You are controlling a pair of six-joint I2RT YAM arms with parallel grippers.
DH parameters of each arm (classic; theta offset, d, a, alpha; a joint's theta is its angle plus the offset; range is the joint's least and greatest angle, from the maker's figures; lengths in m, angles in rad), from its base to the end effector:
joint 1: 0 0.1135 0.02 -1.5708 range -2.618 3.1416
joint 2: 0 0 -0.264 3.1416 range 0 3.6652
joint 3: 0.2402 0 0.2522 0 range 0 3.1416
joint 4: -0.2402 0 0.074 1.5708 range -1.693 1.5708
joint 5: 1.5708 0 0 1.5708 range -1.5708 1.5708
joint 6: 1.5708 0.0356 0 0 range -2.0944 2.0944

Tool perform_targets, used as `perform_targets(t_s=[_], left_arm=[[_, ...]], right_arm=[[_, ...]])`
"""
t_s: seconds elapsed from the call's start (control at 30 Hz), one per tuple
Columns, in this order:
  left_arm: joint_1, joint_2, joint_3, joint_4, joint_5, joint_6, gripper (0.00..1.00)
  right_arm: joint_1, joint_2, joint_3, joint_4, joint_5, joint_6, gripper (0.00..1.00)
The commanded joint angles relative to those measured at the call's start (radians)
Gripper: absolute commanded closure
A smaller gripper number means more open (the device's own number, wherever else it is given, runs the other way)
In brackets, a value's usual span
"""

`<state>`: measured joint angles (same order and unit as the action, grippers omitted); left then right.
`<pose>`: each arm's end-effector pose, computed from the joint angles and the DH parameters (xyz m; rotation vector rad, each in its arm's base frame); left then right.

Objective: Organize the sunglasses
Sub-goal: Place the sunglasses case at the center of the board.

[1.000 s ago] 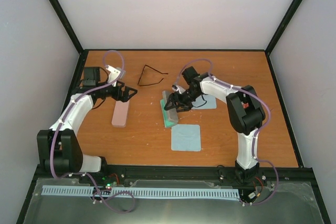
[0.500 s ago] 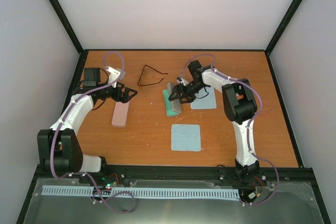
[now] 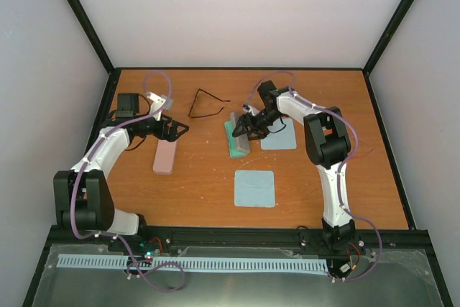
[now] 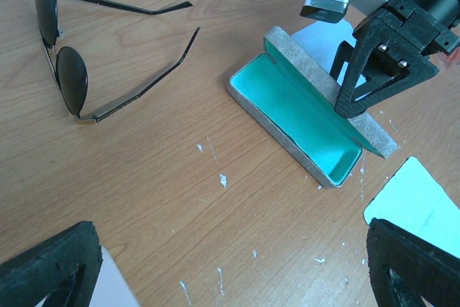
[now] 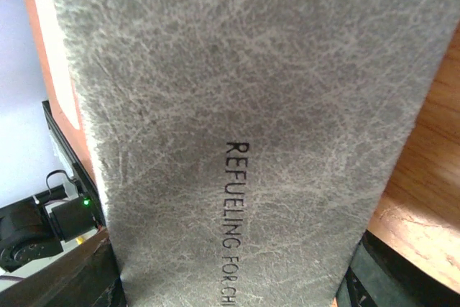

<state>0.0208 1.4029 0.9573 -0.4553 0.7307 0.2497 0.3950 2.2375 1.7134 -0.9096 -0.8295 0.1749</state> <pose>0.2856 -0.0178 0.2436 0.5632 2.2355 -0.7589 0.3949 0.1931 0.1532 0.3882 -2.7498 -1.2264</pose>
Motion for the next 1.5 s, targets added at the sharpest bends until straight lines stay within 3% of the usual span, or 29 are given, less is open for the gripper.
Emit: perform_targets(t_s=[0.0,0.23,0.43,0.6,0.73,1.07,1.27,1.47], left_arm=[[0.004,0.012,0.033,0.016,0.031,0.000,0.00],[0.004,0.010,0.029,0.020,0.044,-0.010,0.01],[-0.035,0.019,0.022,0.062,0.077,-0.031,0.02],[-0.185,0.090,0.054,0.112,0.044,-0.023,0.43],[-0.269,0.227,0.138,0.091,0.007,0.026,0.58],[-0.421,0.478,0.299,0.091,-0.048,0.032,0.59],[-0.448,0.553,0.329,0.099,-0.111,0.007,0.59],[-0.453,0.630,0.362,0.072,-0.262,0.003,0.61]], right_arm=[[-0.003,-0.020,0.012,-0.034,0.070,-0.003,0.34],[-0.037,-0.011,-0.030,0.034,-0.161,0.009,0.36],[-0.043,-0.006,-0.034,0.028,-0.264,-0.021,0.36],[-0.045,0.000,-0.058,0.048,-0.307,-0.027,0.37],[-0.048,-0.001,-0.087,0.071,-0.338,-0.025,0.38],[-0.059,-0.009,-0.106,0.113,-0.358,-0.002,0.38],[-0.060,0.003,-0.103,0.128,-0.365,0.009,0.38],[-0.062,0.027,-0.101,0.130,-0.358,0.013,0.37]])
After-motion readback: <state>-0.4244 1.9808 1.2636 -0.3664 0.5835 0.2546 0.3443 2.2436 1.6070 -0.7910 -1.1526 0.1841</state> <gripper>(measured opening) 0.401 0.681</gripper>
